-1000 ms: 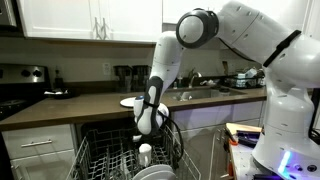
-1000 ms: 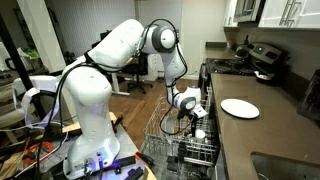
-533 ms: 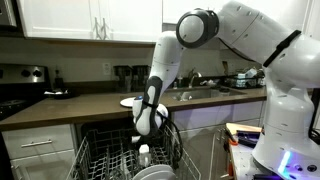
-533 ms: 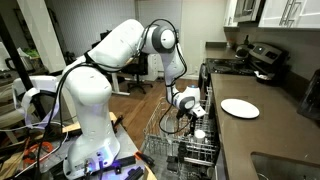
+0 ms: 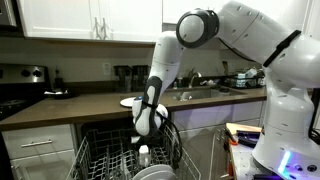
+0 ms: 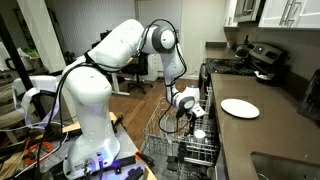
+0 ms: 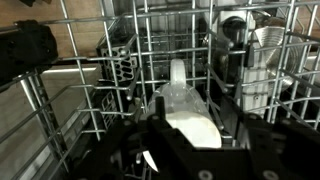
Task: Pick the white cup and move it to the left compartment in the dishwasher
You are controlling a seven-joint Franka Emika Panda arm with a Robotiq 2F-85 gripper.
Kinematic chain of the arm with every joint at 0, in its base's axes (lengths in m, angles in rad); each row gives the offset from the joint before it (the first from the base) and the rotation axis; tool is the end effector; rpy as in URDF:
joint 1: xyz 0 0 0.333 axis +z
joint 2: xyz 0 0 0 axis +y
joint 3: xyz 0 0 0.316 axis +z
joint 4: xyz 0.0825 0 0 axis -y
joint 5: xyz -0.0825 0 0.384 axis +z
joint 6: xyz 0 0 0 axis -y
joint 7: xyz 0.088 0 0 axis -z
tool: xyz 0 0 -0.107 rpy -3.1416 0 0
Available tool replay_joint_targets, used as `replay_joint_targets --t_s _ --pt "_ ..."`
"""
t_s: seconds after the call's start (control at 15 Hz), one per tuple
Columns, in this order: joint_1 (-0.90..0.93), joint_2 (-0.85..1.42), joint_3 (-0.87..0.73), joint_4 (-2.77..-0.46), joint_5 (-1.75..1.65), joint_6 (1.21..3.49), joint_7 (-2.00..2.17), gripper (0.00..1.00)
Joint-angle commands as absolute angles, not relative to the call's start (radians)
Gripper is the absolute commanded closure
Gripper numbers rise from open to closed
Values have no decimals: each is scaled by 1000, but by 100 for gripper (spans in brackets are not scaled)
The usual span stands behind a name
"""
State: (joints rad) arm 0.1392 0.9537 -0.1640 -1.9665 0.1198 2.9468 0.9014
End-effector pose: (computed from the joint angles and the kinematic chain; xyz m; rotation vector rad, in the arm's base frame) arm 0.5646 -0.0287 -0.0050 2.7062 -1.4305 0.1310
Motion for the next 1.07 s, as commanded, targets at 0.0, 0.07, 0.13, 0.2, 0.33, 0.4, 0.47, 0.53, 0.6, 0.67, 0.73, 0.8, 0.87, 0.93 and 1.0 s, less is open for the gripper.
replay_joint_targets --t_s 0.0,0.07,0.13,0.2,0.33,0.4,0.47,0.53,0.6,0.67,0.73,0.8,0.87,0.93,1.0 --pt "134 958 -154 -1963 159 2940 855 55" --pt "133 958 -153 -1965 161 2943 856 53" --pt "132 959 -151 -1966 163 2944 855 49" --pt "130 963 -149 -1964 164 2944 854 47" --pt "127 969 -145 -1961 165 2942 852 44" --pt "126 972 -144 -1960 166 2942 852 45" --pt "124 975 -142 -1960 166 2942 851 41" --pt "123 979 -141 -1959 167 2942 850 45" --pt "121 983 -140 -1958 168 2942 849 44" --pt "119 985 -139 -1958 169 2942 849 53" --pt "119 986 -139 -1960 170 2943 849 54" --pt "119 987 -141 -1961 170 2944 850 61" --pt "117 990 -140 -1961 171 2945 849 65" --pt "117 993 -141 -1960 172 2944 850 69" --pt "120 999 -146 -1957 172 2945 853 69"
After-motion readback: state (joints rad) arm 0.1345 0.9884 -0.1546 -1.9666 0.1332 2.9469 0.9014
